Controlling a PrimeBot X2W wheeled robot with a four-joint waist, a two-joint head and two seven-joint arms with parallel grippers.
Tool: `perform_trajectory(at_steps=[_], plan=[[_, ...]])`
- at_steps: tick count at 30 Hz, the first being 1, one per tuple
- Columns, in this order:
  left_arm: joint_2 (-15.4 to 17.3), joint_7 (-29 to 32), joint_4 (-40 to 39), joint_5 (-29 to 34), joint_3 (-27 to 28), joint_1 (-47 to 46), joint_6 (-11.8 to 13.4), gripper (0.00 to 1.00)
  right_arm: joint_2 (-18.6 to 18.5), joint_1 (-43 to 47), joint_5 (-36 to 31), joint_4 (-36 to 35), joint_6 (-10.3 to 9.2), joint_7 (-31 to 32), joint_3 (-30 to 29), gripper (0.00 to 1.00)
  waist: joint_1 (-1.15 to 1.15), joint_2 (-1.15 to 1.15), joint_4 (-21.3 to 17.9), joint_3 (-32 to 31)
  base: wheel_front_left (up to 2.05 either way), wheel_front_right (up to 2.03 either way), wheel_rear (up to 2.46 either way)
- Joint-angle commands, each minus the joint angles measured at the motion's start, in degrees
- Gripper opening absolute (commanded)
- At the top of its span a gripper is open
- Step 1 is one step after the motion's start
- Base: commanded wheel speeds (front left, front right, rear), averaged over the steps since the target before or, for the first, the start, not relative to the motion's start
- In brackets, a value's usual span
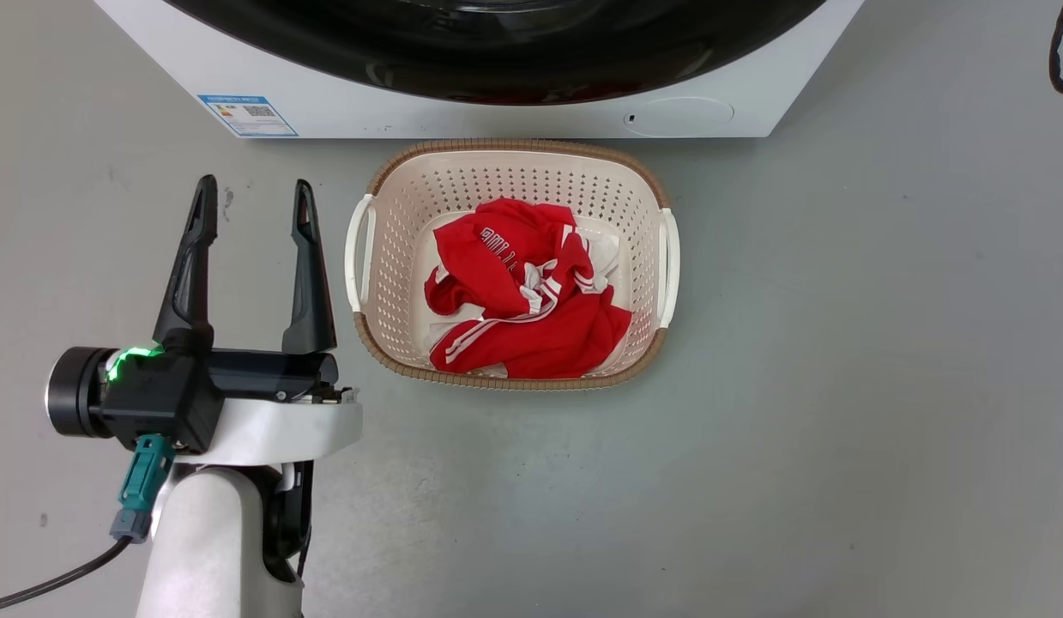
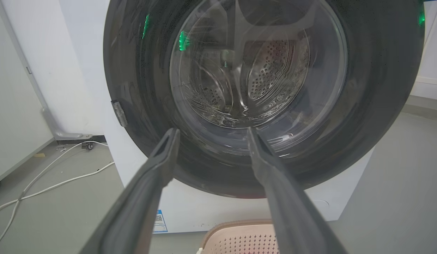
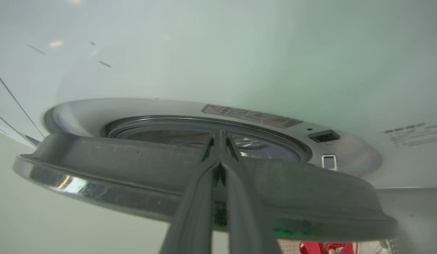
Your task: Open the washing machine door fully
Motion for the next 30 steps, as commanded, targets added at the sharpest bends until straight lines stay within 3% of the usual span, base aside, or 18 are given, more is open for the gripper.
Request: perform_trajectory(at_steps=[1,15,30], plan=[[-0.05,-0.15,0.02,0.19,0.00,-0.59,-0.13,1.00,1.49,0.01,0.56,0.37,0.00,1.70,-0.14,0.00,-0.01,0.00,0.04,-0.03,0.00,0.00,0.00],[-0.17,-0.15,1.51,0.38,-0.33,-0.01,-0.06,1.00,2.18,7.49,5.47,-3.89,0.00,17.70,-1.56,0.00,-0.01,0.00,-0.49,-3.74,0.00,0.00,0.00],[-0.26,-0.14,4.28,-0.24,-1.22,5.75,-0.18,1.00,5.62,25.82,12.04,-17.55,0.00,31.61,0.60,0.00,-0.01,0.00,-0.98,-13.07,0.00,0.00,0.00]])
